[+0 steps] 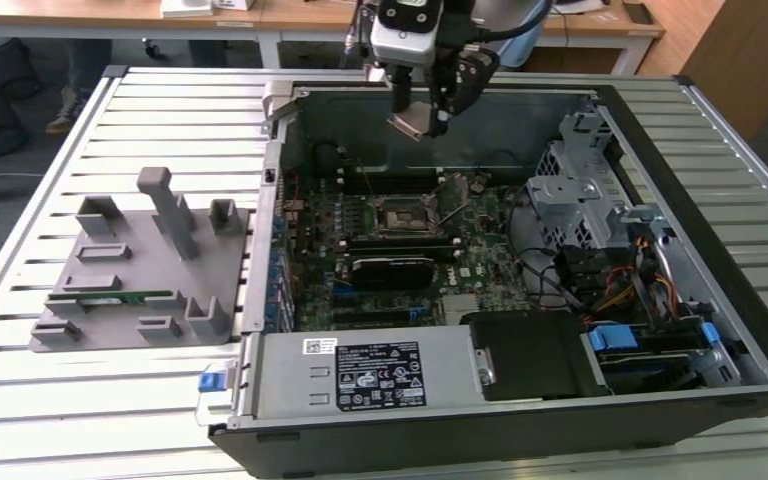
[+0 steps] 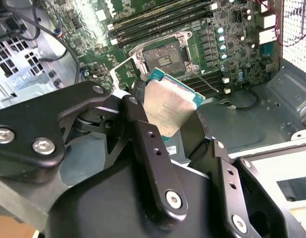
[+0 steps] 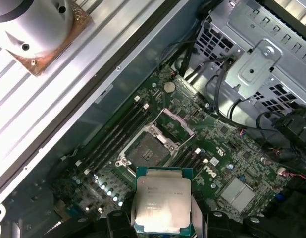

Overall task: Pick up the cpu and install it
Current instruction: 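Place the cpu into insertion slot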

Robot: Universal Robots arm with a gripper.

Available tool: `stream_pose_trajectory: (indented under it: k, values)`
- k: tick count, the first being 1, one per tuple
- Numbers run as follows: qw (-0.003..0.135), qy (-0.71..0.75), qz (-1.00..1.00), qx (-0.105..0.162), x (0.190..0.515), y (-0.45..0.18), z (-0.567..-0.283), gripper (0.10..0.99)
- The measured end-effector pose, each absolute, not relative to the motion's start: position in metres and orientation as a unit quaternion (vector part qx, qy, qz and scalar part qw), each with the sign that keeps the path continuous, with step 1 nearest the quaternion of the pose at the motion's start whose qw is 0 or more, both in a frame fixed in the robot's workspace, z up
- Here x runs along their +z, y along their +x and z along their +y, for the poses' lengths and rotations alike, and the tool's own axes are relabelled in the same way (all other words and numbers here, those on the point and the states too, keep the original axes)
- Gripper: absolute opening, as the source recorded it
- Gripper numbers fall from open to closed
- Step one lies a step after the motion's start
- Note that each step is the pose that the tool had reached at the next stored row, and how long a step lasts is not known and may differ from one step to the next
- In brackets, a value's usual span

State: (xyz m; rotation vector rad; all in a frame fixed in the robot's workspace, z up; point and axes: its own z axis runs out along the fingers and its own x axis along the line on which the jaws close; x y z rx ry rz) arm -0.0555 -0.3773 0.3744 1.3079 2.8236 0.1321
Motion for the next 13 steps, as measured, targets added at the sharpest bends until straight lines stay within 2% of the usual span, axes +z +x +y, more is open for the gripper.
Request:
stream_pose_trajectory:
  k: [13]
  values:
    - [0.016,0.498,0.866,0.04,0.3723,-0.0554,-0.3771,0.533]
